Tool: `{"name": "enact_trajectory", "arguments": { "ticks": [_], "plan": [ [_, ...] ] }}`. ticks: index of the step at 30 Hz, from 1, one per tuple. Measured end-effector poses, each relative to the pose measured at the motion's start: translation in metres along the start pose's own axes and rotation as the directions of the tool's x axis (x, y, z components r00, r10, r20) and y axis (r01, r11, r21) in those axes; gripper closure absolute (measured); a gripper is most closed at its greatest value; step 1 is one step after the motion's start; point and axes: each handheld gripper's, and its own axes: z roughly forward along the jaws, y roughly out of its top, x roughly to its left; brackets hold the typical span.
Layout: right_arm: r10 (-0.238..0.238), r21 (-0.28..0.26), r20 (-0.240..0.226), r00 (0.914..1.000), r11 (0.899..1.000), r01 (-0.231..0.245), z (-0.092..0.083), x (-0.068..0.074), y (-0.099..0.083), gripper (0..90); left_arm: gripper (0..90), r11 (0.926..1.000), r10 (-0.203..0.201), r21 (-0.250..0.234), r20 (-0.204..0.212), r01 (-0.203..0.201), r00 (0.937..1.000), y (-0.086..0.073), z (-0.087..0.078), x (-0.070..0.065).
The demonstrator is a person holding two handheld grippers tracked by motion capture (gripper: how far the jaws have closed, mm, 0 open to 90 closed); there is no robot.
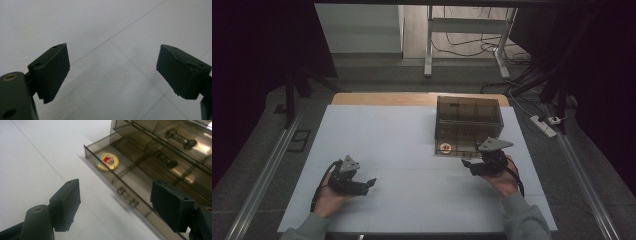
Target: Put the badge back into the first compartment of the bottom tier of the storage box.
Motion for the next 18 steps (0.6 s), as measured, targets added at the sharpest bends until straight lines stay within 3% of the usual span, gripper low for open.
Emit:
{"name": "enact_trajectory", "arguments": {
  "ticks": [4, 18],
  "plan": [
    [0.014, -0.023, 0.014, 0.9998, 1.000, -0.014, -0.011, 0.001, -0.013, 20.3, 12.0, 1.0000, 0.006, 0.003, 0.000, -0.006, 1.0000, 0.000, 0.000, -0.001],
    [0.066, -0.024, 0.018, 0.9977, 0.998, -0.065, -0.050, 0.002, -0.067, 17.5, 11.7, 0.9999, 0.010, 0.012, -0.006, -0.010, 0.9999, -0.001, 0.001, -0.001]
  ]
}}
